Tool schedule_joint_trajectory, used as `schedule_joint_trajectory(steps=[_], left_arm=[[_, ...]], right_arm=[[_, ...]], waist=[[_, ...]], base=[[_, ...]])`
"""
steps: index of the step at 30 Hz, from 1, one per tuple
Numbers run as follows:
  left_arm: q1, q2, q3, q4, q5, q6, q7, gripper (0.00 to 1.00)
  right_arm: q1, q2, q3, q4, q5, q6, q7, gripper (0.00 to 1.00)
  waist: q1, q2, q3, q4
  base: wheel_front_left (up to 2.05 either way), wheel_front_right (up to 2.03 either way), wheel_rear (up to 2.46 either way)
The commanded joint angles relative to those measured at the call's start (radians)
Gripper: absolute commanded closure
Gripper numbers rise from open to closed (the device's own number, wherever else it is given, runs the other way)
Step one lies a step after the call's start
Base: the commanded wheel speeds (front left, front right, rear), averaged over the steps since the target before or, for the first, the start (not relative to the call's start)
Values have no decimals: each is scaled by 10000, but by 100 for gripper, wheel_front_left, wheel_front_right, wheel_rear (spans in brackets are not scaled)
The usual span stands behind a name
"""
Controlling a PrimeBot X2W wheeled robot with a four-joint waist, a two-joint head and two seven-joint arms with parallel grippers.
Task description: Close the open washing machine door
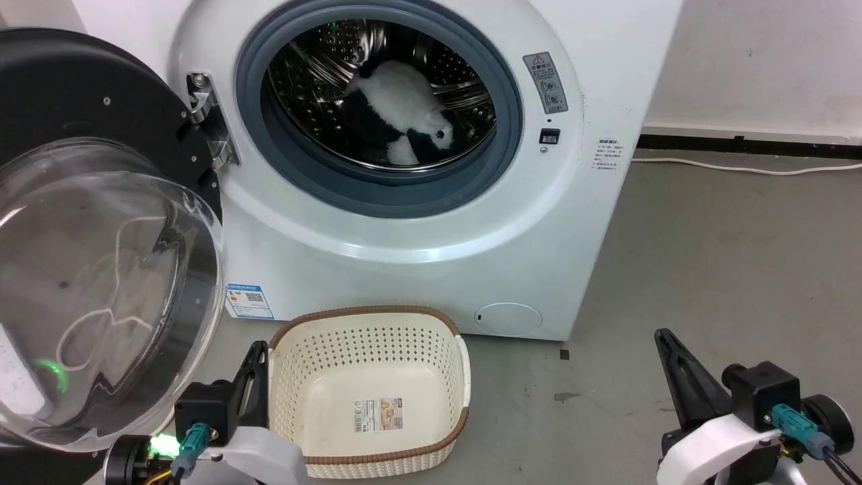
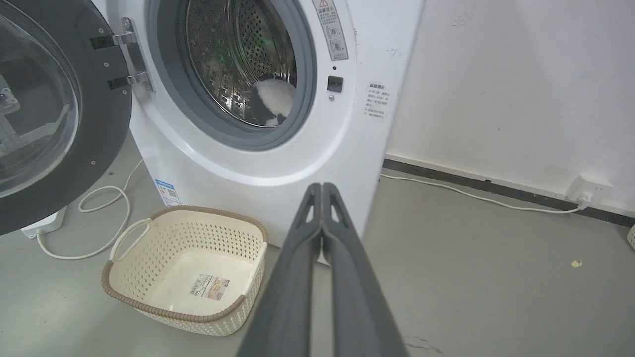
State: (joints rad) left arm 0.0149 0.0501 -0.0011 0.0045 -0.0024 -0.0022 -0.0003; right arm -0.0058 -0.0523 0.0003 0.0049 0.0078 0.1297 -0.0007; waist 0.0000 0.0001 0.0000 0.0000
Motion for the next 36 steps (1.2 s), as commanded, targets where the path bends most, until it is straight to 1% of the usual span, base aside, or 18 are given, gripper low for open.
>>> schedule_joint_trajectory(steps=[1,20,21,36], left_arm=[[-149,1,11,-45,24,22,3,100],[-149,1,11,-45,24,22,3,100],[7,0,-3,5,-2,-2,-3,0],[73,17,-94,-85,-13,-15,-309,0]], right_arm=[[58,20,-3,-49,-78,10,7,100],[58,20,-3,-49,-78,10,7,100],[-1,0,3,4,9,0,-3,0],[56,2,-173,68,288,1,-308,0]], waist=[[0,-1,0,0],[0,-1,0,0],[0,-1,0,0],[0,-1,-42,181]], base=[[0,0,0],[0,0,0],[0,0,0],[0,0,0]])
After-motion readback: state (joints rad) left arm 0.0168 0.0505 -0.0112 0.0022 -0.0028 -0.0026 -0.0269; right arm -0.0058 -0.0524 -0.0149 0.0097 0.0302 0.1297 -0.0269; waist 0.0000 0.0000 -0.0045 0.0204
